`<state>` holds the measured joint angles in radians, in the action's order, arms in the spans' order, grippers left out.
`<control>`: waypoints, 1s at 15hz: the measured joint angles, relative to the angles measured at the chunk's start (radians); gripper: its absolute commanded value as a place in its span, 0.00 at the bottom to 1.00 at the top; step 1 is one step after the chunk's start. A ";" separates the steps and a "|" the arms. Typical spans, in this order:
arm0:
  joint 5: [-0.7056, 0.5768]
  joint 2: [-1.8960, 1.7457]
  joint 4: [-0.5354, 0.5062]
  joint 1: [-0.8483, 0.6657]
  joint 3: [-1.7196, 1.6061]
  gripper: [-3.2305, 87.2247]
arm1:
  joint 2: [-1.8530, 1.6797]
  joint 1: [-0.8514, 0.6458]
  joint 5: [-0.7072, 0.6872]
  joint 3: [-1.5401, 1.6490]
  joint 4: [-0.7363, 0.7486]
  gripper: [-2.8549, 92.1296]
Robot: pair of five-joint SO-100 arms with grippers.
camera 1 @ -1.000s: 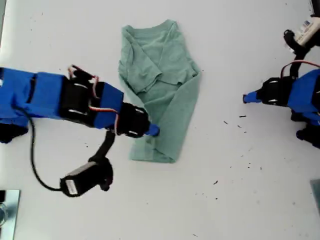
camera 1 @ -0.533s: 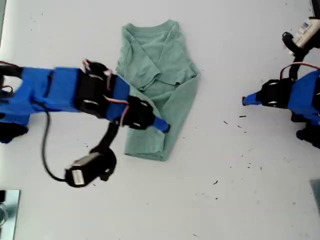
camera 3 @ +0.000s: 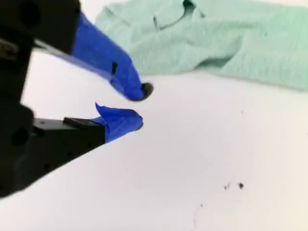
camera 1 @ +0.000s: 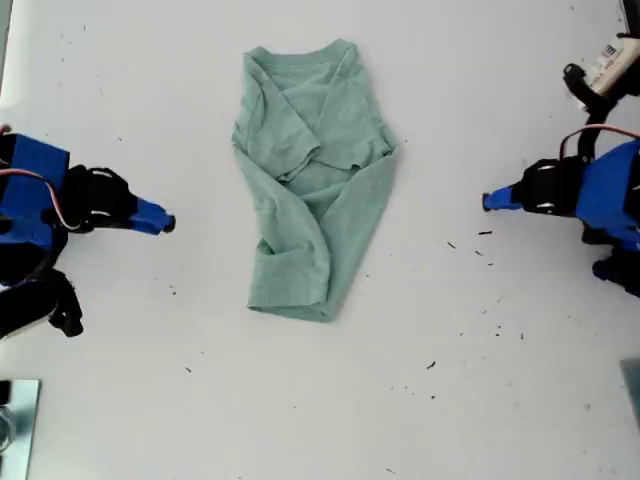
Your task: Fold t shirt
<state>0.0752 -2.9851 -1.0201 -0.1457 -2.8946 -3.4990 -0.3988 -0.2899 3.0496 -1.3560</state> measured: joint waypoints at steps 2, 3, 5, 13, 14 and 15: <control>0.064 -0.169 0.005 0.032 -0.135 0.03 | 0.000 0.000 0.000 0.000 0.000 0.04; 0.071 -0.173 0.009 0.025 -0.140 0.03 | 0.000 0.000 0.005 0.000 0.000 0.04; 0.075 -0.066 0.000 0.025 -0.066 0.22 | 0.002 0.075 0.048 -0.029 0.000 0.10; -0.175 1.190 -0.440 0.126 1.427 0.31 | 1.730 0.376 0.040 -1.782 -0.247 0.37; -0.190 1.285 -0.434 0.126 1.457 0.32 | 1.813 0.388 0.040 -1.835 -0.235 0.37; -0.202 1.368 -0.416 0.126 1.468 0.32 | 1.882 0.394 0.038 -1.858 -0.212 0.37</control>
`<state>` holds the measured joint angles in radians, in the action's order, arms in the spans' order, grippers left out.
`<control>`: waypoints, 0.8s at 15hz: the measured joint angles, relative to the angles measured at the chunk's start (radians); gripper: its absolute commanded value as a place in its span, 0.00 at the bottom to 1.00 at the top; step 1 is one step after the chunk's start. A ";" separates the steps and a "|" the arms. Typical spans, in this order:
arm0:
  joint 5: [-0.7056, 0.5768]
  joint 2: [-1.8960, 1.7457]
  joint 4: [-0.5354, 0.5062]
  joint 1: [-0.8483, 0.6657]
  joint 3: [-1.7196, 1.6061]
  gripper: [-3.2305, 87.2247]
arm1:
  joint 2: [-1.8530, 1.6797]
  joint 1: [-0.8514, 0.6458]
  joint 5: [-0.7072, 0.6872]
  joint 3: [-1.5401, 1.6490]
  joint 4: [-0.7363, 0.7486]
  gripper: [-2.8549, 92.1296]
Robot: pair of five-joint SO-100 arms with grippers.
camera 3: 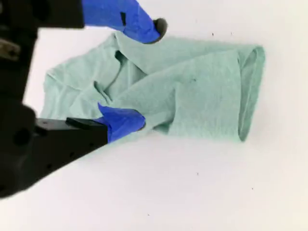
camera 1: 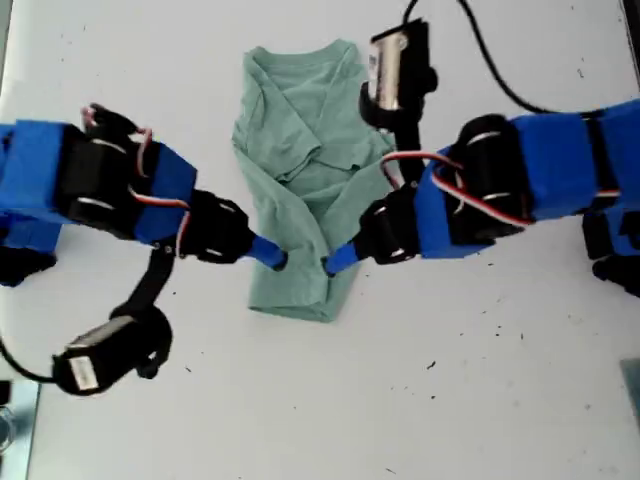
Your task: Fold t shirt
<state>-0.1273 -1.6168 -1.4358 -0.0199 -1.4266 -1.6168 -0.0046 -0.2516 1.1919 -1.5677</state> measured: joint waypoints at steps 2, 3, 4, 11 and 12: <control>0.002 0.109 0.041 0.015 0.003 0.33 | 0.121 0.017 0.005 -0.008 0.057 0.37; 0.008 0.146 0.063 0.038 0.003 0.33 | 0.173 0.029 0.002 -0.012 0.094 0.37; 0.015 0.166 0.098 0.061 -0.014 0.32 | 0.221 0.041 0.005 -0.015 0.129 0.37; 0.044 0.365 0.425 0.115 -0.118 0.03 | 0.531 0.057 0.009 -0.156 0.308 0.02; 0.052 0.362 0.437 0.112 -0.101 0.03 | 0.538 0.064 0.011 -0.169 0.324 0.02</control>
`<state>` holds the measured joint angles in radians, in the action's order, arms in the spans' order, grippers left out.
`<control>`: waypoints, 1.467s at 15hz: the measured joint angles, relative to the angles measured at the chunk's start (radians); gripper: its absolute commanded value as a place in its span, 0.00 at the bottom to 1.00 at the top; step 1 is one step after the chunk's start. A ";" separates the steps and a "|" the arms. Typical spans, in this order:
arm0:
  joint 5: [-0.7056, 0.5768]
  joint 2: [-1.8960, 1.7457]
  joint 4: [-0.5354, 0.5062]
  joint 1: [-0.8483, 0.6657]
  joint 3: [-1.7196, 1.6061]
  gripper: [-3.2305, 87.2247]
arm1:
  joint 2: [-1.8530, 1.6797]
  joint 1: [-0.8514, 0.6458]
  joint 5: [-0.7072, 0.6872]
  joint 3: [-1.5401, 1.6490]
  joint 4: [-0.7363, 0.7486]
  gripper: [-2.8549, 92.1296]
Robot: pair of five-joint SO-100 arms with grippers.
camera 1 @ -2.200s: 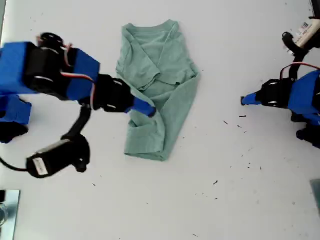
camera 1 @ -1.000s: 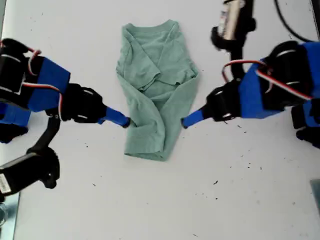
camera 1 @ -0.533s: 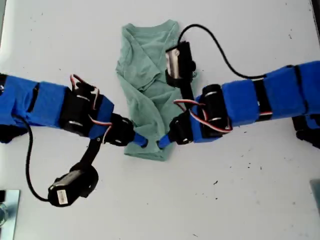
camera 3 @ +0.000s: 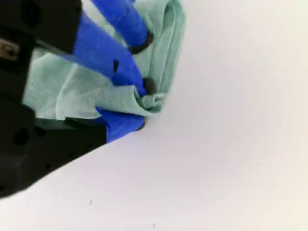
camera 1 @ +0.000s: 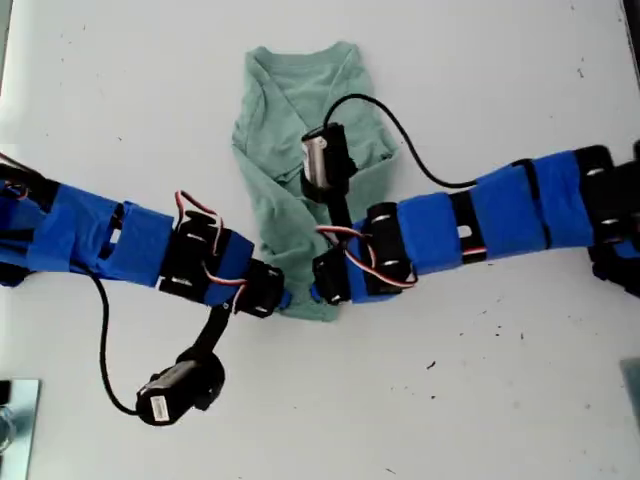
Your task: Fold t shirt
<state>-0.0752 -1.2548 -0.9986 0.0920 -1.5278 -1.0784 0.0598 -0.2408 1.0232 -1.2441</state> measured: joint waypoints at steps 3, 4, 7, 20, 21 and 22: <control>-0.026 -0.054 0.014 0.000 0.048 0.03 | -0.092 0.037 -0.046 0.023 -0.026 0.02; -0.046 -0.066 0.000 0.018 0.104 0.03 | -0.158 0.061 -0.067 0.026 -0.054 0.02; -0.077 -0.080 0.005 0.135 0.278 0.03 | -0.413 0.193 -0.063 0.063 -0.112 0.02; -0.272 -0.215 -0.189 -0.348 0.287 0.42 | -0.790 -0.380 -0.350 0.555 0.061 0.49; -0.304 -0.259 -0.199 -0.357 0.270 0.42 | -0.821 -0.425 -0.373 0.581 0.067 0.44; -0.308 -0.348 -0.218 -0.367 0.216 0.41 | -0.894 -0.472 -0.385 0.620 0.071 0.41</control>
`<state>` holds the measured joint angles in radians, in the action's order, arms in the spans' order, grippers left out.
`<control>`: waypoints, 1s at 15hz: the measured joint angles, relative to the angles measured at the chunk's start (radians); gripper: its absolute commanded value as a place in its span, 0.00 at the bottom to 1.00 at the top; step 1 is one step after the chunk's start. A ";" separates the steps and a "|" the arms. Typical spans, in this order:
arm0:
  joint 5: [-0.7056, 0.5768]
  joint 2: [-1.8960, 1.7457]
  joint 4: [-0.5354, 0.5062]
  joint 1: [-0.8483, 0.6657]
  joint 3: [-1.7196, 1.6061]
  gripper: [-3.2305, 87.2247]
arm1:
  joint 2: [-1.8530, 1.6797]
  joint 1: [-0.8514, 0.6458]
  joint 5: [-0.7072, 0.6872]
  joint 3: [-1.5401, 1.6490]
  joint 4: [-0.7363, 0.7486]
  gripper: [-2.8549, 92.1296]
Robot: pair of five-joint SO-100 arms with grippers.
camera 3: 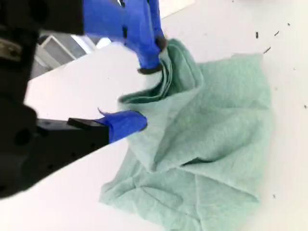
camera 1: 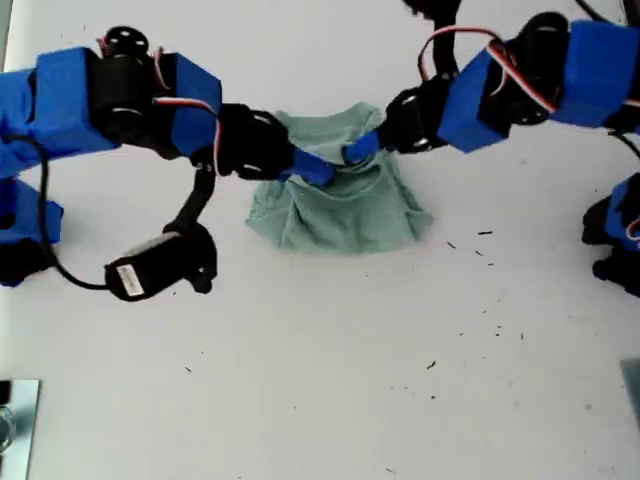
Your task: Fold t shirt
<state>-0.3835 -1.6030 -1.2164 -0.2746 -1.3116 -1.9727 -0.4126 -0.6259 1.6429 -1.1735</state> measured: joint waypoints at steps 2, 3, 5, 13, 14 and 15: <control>0.028 -0.291 0.031 -0.078 -0.258 0.37 | -0.270 -0.158 0.017 0.199 0.015 0.40; 0.044 -0.465 0.058 -0.137 -0.430 0.36 | -0.456 -0.249 0.029 0.350 0.028 0.40; 0.071 -0.827 0.118 -0.195 -0.784 0.32 | -0.887 -0.344 0.040 0.644 -0.008 0.40; 0.419 -1.957 0.149 0.101 -1.856 0.20 | -1.511 -0.245 0.236 1.376 -0.193 0.32; 0.456 -1.971 0.152 0.112 -1.884 0.20 | -1.520 -0.258 0.232 1.402 -0.186 0.30; 0.422 -1.985 0.152 0.140 -1.901 0.20 | -1.532 -0.265 0.169 1.404 -0.186 0.30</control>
<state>0.0383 -3.5880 -1.0646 -0.1350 -3.2122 -3.5051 -0.6780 -0.4571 3.0465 -1.3591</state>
